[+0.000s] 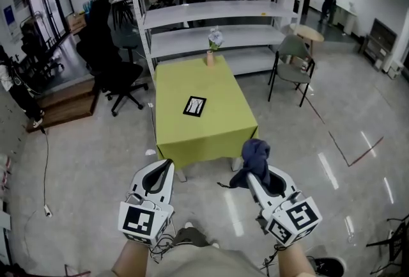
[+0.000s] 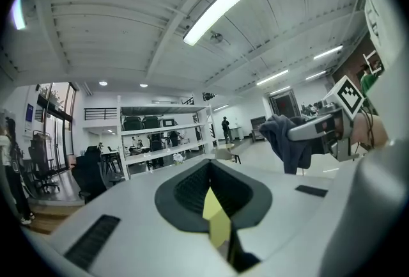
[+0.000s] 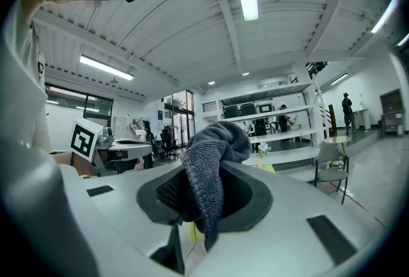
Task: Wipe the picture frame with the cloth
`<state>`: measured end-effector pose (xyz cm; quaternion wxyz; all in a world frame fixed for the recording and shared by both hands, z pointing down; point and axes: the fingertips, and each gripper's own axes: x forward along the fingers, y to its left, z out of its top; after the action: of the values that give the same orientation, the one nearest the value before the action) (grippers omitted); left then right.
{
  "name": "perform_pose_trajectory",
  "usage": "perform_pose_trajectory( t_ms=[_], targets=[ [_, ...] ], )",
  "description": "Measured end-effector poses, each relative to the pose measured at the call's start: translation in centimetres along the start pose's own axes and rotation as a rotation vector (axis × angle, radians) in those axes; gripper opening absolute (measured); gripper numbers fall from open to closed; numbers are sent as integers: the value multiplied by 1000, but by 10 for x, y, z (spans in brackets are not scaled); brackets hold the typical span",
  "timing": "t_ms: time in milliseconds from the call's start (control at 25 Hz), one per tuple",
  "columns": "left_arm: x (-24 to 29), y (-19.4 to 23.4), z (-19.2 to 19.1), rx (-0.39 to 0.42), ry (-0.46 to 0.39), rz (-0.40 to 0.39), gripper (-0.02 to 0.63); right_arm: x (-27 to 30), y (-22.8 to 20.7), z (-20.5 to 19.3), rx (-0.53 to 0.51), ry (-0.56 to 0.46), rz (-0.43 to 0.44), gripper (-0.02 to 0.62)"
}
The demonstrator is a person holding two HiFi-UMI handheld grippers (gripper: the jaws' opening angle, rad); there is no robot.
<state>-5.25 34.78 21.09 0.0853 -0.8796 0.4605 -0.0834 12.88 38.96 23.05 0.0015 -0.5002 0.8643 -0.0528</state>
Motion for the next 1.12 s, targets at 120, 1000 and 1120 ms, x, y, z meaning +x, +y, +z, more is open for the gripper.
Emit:
perform_pose_trajectory(
  t_ms=[120, 1000, 1120],
  targets=[
    [9, -2, 2, 14, 0, 12, 8, 4, -10, -4, 5, -6, 1, 101],
    [127, 84, -73, 2, 61, -16, 8, 156, -72, -45, 22, 76, 11, 103],
    [160, 112, -80, -12, 79, -27, 8, 197, -87, -47, 35, 97, 2, 103]
  ],
)
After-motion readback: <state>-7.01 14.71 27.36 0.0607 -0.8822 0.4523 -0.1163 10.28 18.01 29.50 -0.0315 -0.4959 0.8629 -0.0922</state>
